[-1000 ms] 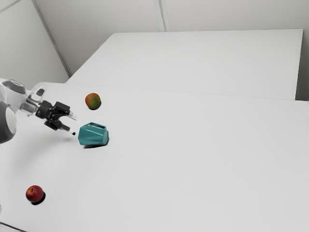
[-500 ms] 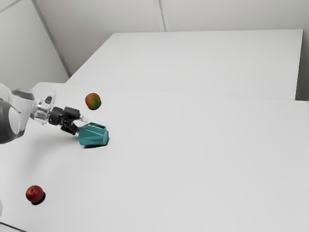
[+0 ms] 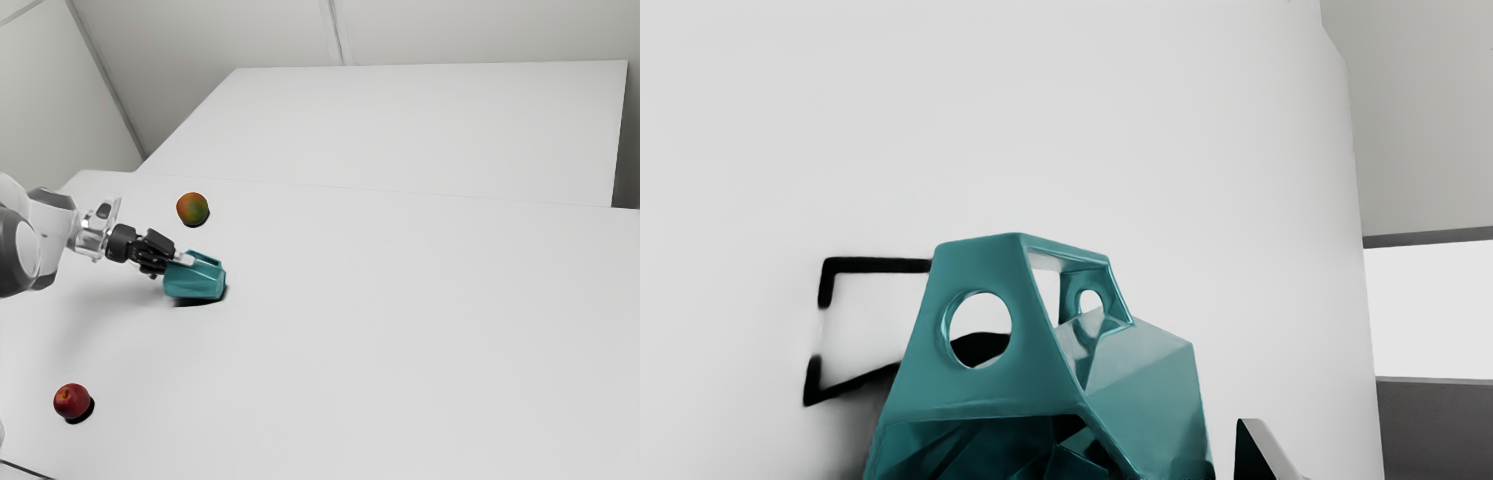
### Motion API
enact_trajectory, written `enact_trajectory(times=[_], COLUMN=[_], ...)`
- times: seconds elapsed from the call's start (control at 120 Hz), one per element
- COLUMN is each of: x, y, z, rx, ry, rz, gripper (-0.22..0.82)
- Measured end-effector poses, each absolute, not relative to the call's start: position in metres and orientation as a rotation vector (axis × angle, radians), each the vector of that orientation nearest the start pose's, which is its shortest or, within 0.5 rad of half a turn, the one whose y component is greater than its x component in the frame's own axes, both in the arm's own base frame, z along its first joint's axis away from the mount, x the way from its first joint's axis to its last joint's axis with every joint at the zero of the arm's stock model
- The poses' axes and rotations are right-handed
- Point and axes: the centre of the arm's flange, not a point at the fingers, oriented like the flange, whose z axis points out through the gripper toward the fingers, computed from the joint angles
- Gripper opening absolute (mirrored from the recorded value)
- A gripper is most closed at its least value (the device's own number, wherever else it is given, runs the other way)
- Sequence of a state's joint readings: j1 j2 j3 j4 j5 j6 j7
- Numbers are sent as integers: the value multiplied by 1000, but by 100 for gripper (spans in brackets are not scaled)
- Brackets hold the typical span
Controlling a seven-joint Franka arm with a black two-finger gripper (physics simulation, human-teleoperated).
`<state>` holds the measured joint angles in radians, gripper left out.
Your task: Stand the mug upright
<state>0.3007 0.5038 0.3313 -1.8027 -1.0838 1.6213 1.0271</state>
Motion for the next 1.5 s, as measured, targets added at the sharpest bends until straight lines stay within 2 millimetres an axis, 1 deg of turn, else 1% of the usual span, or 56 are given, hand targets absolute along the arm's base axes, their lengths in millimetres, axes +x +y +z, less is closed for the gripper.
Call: enact_trajectory(times=[0.15,0.208,0.242,0.308,0.4,0.458,0.508,0.542,0.608,0.658,0.7,0.767,0.858,0.917,0.967,1.025,1.092,1.15,1.208,1.375,1.433,1.5], x=[544,539,538,543,548,556,564,570,580,583,583,576,564,560,556,549,543,540,540,541,542,542], y=[268,267,264,253,236,215,192,172,127,91,65,30,-13,-33,-44,-48,-46,-43,-45,-57,-57,-56], z=[279,286,296,331,365,396,417,424,435,449,454,449,428,414,401,384,369,361,358,360,361,362], rx=[2129,2125,2126,2143,2166,2202,2255,2305,2428,2531,2604,2698,2780,2822,2854,2887,2921,2947,2966,2990,2998,3006], ry=[62,63,51,-10,-81,-168,-260,-334,-511,-664,-766,-878,-966,-990,-984,-945,-875,-812,-765,-667,-632,-591], rz=[297,308,320,356,379,386,368,335,251,193,151,83,25,17,13,0,-9,-11,-1,34,43,50], gripper=[-10,-12,-13,-14,-16,-16,-16,-16,-16,-16,-16,-17,-17,-17,-17,-17,-17,-17,-17,19,28,36])
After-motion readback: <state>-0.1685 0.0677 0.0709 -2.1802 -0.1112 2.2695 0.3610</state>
